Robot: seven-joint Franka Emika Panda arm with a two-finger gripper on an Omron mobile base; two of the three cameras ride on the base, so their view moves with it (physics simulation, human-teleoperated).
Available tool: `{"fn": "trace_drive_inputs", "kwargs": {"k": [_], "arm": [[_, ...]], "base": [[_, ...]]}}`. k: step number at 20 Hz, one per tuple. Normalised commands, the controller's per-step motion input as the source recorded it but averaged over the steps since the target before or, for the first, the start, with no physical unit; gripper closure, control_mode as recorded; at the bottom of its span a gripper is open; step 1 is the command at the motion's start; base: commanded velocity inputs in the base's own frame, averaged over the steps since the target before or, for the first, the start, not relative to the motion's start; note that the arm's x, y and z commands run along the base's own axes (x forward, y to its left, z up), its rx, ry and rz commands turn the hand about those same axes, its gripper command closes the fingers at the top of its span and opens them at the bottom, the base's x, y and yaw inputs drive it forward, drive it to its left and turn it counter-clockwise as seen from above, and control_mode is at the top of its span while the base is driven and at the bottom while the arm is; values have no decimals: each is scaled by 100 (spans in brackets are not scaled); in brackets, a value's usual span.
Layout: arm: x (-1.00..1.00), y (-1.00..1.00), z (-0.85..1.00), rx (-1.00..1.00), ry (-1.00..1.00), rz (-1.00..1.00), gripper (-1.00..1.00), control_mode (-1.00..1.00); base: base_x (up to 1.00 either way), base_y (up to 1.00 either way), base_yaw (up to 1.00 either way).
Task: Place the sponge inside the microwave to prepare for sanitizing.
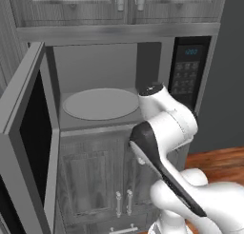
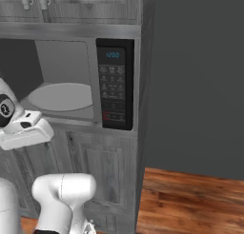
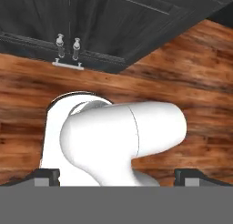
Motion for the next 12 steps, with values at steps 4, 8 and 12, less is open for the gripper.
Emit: {"fn": "trace_drive_inputs", "kwargs": {"k": [4, 8, 12], "arm": [[9, -45, -50, -21, -3, -5, -100, -100], [36, -53, -10, 1, 0, -18, -100, -100], [27, -43, 0, 37, 15, -3, -100, -100]], "base": [[0, 0, 0], [0, 0, 0], [0, 0, 0]]}}
